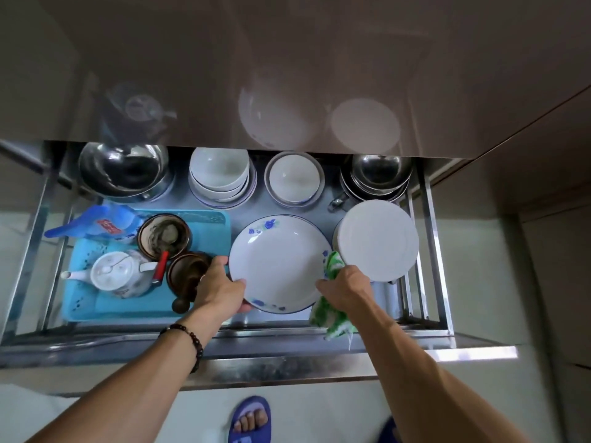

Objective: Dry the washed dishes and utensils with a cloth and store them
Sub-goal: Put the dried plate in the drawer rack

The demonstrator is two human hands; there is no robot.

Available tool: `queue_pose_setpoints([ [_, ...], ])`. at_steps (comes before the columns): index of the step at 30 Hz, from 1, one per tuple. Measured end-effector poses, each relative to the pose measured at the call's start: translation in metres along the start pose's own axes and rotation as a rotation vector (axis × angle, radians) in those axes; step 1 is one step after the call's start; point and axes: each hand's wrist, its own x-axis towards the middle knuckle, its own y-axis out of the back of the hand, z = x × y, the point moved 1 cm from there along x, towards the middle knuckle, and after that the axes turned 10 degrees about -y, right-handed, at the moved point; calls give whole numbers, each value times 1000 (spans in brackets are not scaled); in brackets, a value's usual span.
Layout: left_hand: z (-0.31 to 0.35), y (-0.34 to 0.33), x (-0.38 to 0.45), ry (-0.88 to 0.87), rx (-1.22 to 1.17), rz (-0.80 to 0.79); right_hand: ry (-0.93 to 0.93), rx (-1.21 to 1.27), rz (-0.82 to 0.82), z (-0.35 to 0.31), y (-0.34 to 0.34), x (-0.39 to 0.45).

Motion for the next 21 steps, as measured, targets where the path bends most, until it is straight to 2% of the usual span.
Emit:
queue_pose_setpoints([
  [8,-12,-15,17,8,22,-6,-50,45,51,12,-14,19],
  [13,-16,-26,20,3,129,41,-66,57,101,18,-22,29],
  [17,-19,-30,22,19,179,70,-15,-54,167,18,-18,23],
  [21,-15,-29,20,11,217,45,121,-227,282,16,1,0],
])
